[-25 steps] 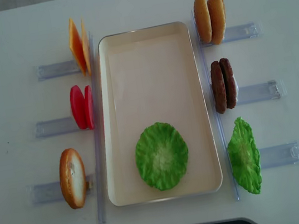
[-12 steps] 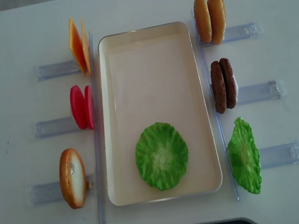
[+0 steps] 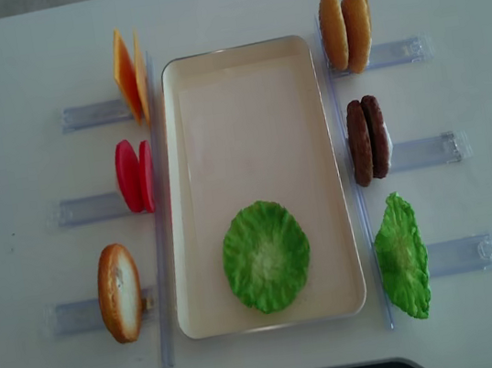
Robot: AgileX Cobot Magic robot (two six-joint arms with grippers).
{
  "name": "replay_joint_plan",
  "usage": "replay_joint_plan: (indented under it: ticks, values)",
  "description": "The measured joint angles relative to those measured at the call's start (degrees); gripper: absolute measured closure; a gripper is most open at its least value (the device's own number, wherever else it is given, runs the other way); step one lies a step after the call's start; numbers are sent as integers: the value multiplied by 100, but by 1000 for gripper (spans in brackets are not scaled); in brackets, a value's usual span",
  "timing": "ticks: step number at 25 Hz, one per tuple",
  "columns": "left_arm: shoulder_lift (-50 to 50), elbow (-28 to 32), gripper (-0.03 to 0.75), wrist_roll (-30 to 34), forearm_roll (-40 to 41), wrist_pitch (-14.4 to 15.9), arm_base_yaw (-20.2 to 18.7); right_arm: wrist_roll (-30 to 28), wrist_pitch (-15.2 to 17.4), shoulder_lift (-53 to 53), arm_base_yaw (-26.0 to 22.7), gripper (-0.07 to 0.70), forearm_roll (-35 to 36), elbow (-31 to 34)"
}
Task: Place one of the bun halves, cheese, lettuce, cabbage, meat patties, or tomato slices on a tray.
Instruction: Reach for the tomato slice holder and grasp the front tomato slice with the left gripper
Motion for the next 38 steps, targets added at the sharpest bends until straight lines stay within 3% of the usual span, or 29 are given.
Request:
replay_joint_plan:
  ticks: [10,18,38]
  values:
    - [1595,-282,286,-99,332,-17,0,0,0,0,0,89,2,0]
    - [2627,-617,286,-527,431,-97,0,0,0,0,0,89,2,0]
    - [2700,-684,286,-834,275,-114,0,0,0,0,0,89,7,0]
